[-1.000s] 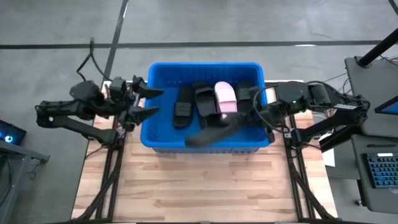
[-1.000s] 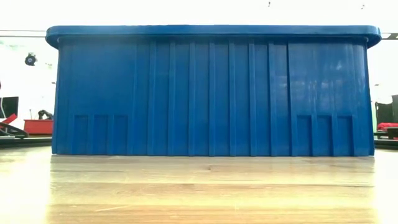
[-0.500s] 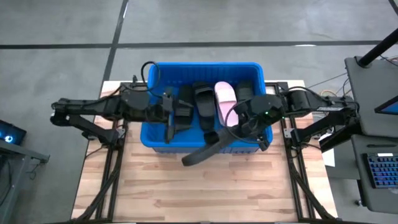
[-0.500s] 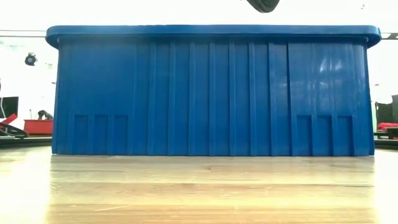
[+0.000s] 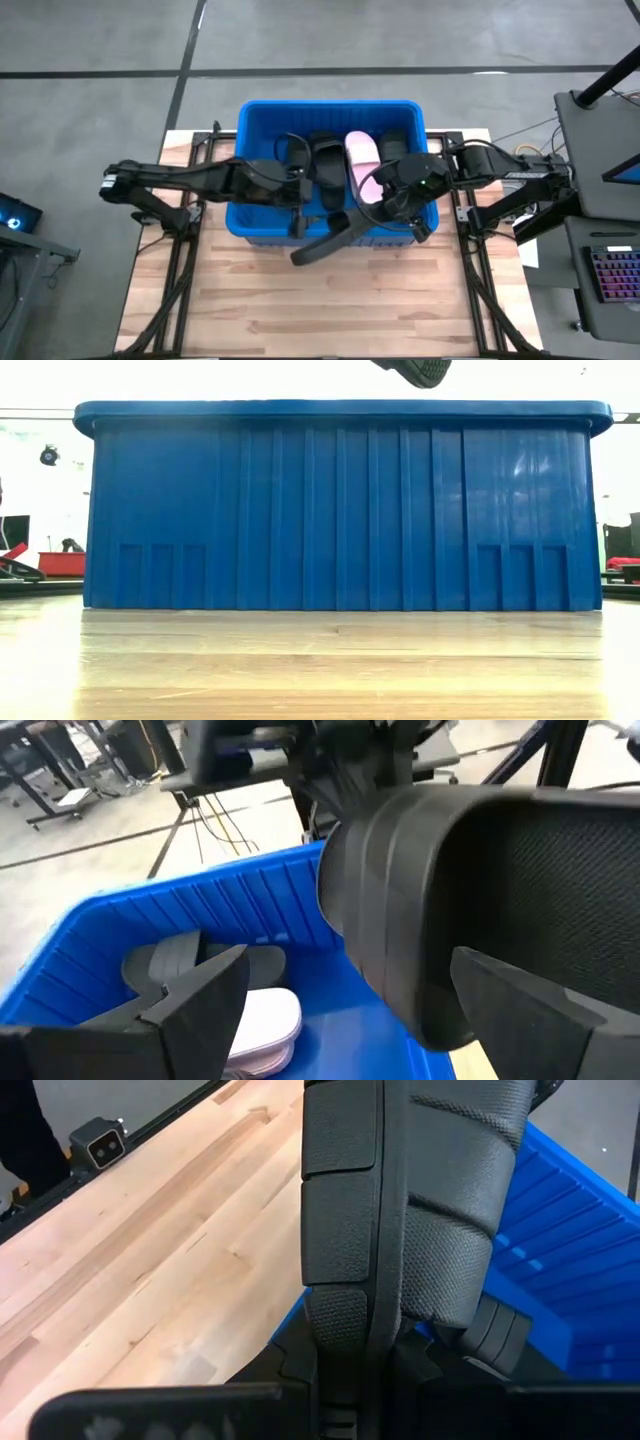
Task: Pick and place slides into bin
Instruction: Put the black slide into the blue container
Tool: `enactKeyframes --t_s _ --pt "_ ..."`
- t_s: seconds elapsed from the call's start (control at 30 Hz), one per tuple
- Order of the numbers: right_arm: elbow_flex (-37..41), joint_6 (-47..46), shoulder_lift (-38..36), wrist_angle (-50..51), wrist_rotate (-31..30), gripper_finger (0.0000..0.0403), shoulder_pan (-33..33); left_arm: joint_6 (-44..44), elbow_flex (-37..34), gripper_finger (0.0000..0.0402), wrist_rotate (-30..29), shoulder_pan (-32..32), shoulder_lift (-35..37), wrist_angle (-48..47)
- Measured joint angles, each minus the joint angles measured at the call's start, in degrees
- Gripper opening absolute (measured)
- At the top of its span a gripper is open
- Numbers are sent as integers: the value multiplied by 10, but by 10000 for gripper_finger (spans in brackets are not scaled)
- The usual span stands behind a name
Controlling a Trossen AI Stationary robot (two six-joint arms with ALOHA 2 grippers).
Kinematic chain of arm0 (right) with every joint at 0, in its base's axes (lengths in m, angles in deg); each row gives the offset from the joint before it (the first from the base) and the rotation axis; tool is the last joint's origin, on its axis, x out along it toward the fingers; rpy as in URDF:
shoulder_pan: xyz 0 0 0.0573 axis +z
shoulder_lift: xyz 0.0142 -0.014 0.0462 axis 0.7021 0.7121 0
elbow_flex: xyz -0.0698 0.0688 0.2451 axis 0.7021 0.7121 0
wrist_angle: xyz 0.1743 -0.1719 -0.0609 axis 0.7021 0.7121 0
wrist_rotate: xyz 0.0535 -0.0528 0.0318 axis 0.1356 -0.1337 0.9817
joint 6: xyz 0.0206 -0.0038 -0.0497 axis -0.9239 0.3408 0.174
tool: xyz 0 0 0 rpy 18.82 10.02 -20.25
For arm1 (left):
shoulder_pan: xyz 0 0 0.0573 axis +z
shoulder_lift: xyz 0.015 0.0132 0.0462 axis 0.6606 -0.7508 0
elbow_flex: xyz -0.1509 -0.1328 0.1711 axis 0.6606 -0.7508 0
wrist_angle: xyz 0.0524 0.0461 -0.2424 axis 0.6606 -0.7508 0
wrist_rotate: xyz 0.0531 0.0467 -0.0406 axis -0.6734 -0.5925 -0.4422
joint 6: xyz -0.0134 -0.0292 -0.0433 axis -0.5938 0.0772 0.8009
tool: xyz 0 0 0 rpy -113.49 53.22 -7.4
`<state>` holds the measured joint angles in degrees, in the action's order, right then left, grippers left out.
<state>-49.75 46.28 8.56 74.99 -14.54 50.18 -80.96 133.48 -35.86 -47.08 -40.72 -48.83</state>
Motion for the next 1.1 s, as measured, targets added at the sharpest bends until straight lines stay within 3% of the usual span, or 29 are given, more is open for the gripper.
enactKeyframes --t_s 0.67,0.87,1.1 --pt "0 -4 2 -2 -4 49 0 -27 1 314 4 6 -59 76" --pt "0 -8 2 -2 -4 49 0 -24 -1 231 2 6 -63 76" --pt "0 -16 2 -4 -7 49 0 -11 8 60 2 7 -62 82"
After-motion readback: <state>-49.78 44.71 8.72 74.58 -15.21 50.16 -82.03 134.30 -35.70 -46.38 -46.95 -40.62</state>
